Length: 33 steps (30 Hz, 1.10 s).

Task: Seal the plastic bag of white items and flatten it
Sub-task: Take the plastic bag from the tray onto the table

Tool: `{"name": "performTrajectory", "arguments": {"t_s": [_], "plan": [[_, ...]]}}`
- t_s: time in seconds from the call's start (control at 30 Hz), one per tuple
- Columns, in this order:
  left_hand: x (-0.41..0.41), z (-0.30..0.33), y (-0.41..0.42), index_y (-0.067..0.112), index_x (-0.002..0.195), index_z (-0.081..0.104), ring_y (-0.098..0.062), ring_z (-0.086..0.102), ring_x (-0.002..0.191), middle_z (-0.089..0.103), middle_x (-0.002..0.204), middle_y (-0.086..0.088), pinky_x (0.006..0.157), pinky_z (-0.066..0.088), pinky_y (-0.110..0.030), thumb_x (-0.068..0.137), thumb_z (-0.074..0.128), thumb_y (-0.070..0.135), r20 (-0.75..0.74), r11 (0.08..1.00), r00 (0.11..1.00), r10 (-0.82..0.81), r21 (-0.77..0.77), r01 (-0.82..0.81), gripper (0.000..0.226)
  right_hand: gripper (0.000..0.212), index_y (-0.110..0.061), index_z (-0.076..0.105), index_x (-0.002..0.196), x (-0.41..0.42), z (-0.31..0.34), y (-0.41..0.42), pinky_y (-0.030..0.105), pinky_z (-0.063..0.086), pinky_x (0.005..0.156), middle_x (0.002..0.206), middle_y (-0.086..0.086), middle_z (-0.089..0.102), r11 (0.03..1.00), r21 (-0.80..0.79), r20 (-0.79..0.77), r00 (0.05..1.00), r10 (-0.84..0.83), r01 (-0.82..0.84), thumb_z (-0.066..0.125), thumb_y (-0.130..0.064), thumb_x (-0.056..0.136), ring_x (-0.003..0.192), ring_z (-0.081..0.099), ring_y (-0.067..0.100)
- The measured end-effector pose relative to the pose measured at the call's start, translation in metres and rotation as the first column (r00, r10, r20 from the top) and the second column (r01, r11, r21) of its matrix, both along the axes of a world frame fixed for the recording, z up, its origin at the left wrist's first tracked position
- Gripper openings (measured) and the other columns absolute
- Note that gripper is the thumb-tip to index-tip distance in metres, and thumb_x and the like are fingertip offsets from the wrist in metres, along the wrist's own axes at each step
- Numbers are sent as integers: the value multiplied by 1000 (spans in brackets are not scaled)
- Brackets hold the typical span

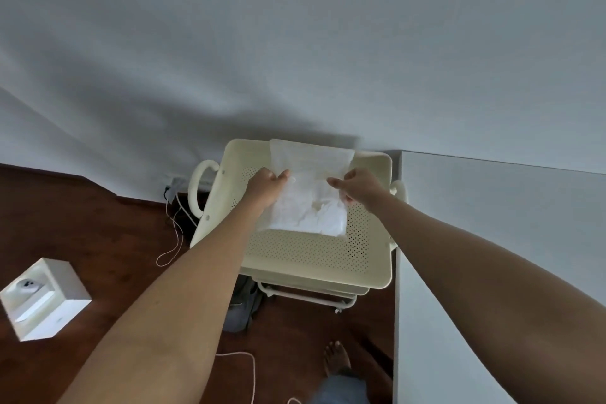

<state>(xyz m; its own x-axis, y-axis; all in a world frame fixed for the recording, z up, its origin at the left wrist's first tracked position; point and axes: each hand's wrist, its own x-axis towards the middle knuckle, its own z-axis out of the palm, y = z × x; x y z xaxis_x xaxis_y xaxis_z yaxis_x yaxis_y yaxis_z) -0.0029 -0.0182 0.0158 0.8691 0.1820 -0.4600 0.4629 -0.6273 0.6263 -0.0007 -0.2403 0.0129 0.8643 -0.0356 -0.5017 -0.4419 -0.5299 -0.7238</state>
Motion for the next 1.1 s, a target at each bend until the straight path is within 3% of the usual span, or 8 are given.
{"name": "performTrajectory", "arguments": {"t_s": [0.1,0.2,0.33,0.43,0.6,0.8,0.97,1.1], "plan": [[-2,23,-14,16,84,46,-22,51,75,51,82,-11,69,36,-34,99,52,52,44,1000,999,-12,-3,12,40,43,-12,51,64,-1,21,-17,48,56,92,68,10,60,996,56,60,996,-71,68,81,-30,89,75,60,26],[-3,47,-31,9,114,56,-29,63,95,65,104,-13,77,42,-36,98,52,56,79,999,997,-15,-34,17,49,38,-11,59,84,-4,46,-38,46,55,102,101,23,71,996,79,101,994,-52,44,84,-40,84,88,62,26],[-2,82,-62,9,113,58,-29,62,97,62,102,-13,82,43,-36,98,53,55,150,999,988,-32,-38,39,48,83,-5,56,133,-13,81,-77,43,57,98,116,17,71,978,202,109,992,-68,45,89,-51,73,103,73,30],[-2,105,-89,13,89,49,-27,54,80,53,85,-13,73,41,-35,98,54,51,219,998,975,-43,-45,54,39,91,-4,54,138,-19,102,-108,36,61,90,110,12,73,958,281,148,984,-96,51,88,-56,71,98,75,23],[-8,132,-142,10,128,53,-32,66,109,66,121,-13,87,49,-38,96,55,58,268,995,962,-48,-72,70,58,92,0,55,137,-32,129,-162,37,62,92,104,12,75,922,371,196,961,-195,111,81,-63,76,88,76,21],[-20,148,-220,10,129,52,-32,66,106,66,121,-15,79,45,-31,96,60,53,356,983,933,-46,-150,106,54,89,-3,50,141,-55,146,-232,32,63,84,101,12,75,891,405,225,922,-314,205,82,-57,79,82,74,21],[-43,141,-278,14,137,45,-30,64,106,66,117,-14,83,46,-32,95,63,50,364,970,930,-53,-202,135,58,89,-8,44,148,-88,142,-284,41,60,97,114,17,73,883,395,239,900,-366,255,82,-53,81,94,76,30],[-60,124,-317,15,140,41,-31,65,102,69,109,-14,83,46,-33,95,65,45,369,964,926,-76,-209,162,59,84,-11,45,147,-115,130,-318,39,59,97,123,17,70,873,378,213,888,-407,309,82,-52,82,83,72,23]]}}
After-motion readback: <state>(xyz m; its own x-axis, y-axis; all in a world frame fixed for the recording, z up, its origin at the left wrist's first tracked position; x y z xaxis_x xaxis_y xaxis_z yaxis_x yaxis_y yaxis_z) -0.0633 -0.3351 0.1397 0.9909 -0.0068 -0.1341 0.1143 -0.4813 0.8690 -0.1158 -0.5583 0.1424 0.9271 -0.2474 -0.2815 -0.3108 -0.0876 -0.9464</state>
